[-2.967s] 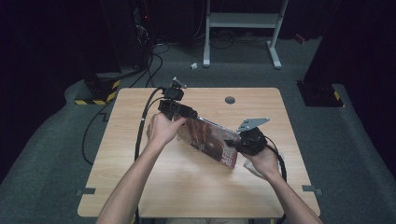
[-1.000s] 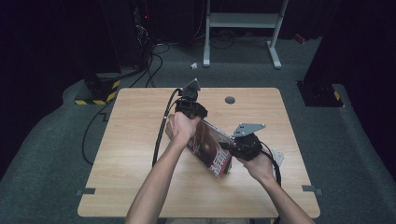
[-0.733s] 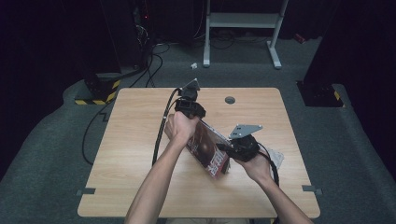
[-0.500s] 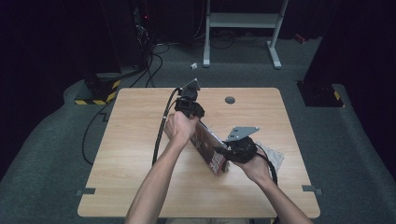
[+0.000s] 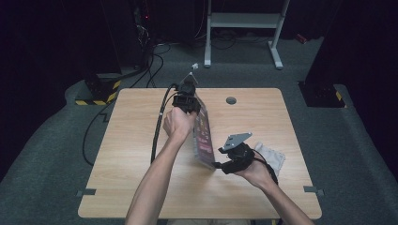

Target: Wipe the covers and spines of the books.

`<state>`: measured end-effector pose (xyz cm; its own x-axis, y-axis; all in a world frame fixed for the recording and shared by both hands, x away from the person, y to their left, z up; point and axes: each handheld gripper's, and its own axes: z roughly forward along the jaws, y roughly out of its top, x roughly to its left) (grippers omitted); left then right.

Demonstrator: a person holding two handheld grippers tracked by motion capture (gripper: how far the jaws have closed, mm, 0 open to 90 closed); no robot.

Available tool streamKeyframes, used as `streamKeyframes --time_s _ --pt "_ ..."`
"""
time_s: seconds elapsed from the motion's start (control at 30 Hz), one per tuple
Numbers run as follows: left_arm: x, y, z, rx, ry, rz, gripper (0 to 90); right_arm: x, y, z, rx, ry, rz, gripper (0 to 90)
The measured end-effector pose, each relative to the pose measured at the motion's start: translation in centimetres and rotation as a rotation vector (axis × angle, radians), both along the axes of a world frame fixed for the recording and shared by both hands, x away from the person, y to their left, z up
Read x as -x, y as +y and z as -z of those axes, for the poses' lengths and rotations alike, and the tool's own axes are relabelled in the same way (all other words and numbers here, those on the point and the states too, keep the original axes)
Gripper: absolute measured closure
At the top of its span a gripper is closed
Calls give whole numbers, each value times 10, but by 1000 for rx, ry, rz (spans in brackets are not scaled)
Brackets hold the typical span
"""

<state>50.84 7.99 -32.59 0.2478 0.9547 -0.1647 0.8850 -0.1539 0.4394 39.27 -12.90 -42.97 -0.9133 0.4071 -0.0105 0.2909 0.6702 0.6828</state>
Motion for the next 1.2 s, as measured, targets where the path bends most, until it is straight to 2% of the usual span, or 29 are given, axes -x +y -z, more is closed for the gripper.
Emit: streamKeyframes --time_s 0.03,0.07,0.13,0.23,0.33,0.4,0.53,0.67,0.7,0.77,0.87,0.93,1.03,1.2 --pt "1 -3 -1 -58 -11 19 842 -2 -4 3 6 10 8 387" --pt "2 -5 -1 -94 -16 36 842 -3 -6 5 16 16 18 390" --pt "2 -7 -2 -102 -15 72 842 -6 -11 9 39 15 32 403" --pt "3 -8 -2 -129 -14 110 841 -9 -17 13 47 29 53 421" --pt "5 -6 -2 -132 -12 158 841 -10 -23 15 53 20 62 461" --pt "6 -5 -4 -130 -12 185 841 -10 -27 15 49 4 63 506" --pt "9 -4 -8 -155 -19 249 841 -7 -33 14 55 -80 55 565" --pt "13 -6 -14 -204 -37 308 841 -6 -37 14 75 -113 50 593" --pt "14 -6 -15 -204 -41 318 841 -7 -38 14 85 -127 39 592" --pt "16 -5 -17 -210 -37 346 841 -8 -38 15 98 -118 29 585" --pt "19 -3 -19 -204 -34 379 841 -9 -38 15 125 -101 45 587" --pt "21 -2 -20 -200 -35 401 841 -11 -40 13 106 -70 68 563" --pt "25 -4 -21 -221 -34 440 841 -16 -46 9 76 -14 90 528" --pt "32 -7 -23 -236 -35 516 842 -19 -54 2 43 6 85 547"
